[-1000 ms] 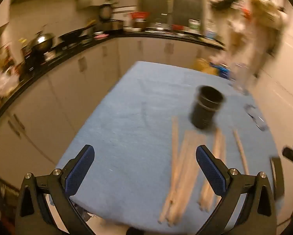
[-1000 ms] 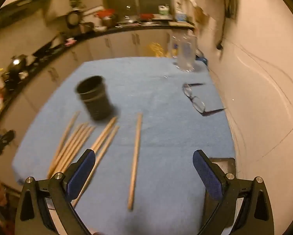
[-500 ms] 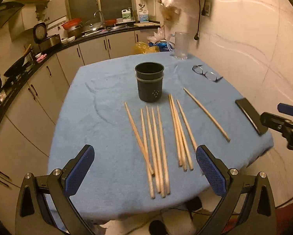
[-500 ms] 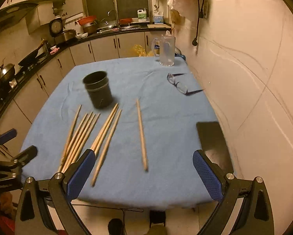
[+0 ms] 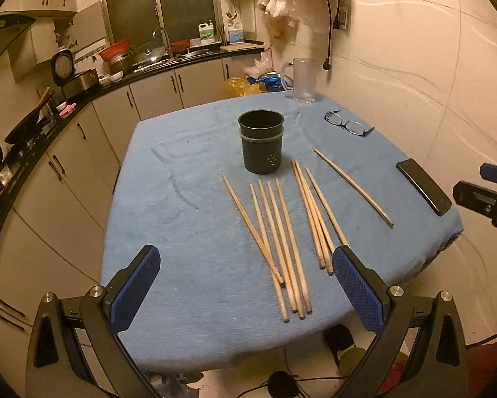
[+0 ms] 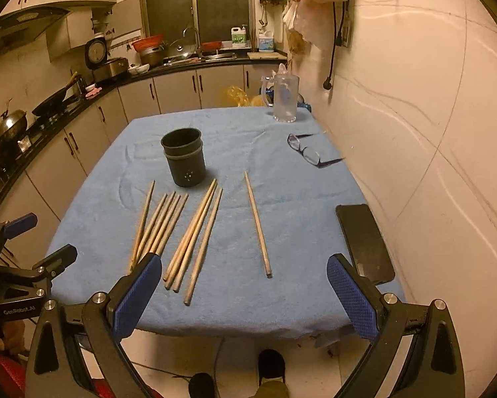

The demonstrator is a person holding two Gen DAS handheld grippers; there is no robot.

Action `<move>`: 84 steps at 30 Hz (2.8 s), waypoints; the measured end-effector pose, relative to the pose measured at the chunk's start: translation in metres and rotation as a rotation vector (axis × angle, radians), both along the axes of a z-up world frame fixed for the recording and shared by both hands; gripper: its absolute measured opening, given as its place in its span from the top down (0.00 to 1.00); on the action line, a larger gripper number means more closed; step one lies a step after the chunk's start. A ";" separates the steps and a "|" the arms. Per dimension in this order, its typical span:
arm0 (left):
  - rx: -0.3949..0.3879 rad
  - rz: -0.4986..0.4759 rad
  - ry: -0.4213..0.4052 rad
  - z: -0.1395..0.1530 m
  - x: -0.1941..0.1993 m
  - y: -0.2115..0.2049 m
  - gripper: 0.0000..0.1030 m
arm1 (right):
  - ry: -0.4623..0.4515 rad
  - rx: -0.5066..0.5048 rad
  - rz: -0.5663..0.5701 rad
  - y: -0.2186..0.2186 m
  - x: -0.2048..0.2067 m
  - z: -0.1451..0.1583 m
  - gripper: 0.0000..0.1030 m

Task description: Organize utensils

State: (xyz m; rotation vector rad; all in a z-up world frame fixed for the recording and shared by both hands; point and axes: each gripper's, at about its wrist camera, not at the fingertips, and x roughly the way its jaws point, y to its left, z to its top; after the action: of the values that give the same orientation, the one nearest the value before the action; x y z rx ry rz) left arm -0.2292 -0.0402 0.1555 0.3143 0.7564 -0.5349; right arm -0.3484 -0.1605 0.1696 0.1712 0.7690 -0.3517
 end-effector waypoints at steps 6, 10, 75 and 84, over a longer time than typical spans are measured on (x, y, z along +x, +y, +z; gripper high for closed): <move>-0.002 0.000 0.004 -0.001 0.002 0.005 0.00 | -0.001 -0.009 -0.005 0.010 0.001 0.004 0.02; 0.004 -0.004 0.009 -0.002 0.006 0.010 0.00 | 0.007 0.002 -0.014 0.012 0.003 0.004 0.02; -0.063 0.079 0.292 -0.054 0.087 0.016 0.15 | 0.159 0.208 -0.023 -0.040 0.057 -0.030 0.29; -0.179 0.193 0.504 -0.068 0.147 0.001 0.42 | 0.200 0.318 0.041 -0.084 0.113 -0.047 0.43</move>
State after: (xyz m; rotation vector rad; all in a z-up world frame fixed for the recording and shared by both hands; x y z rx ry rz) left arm -0.0824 -0.0388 0.0872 -0.0681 1.2035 -0.4996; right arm -0.2357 -0.2443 0.1223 0.4230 1.0236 -0.2072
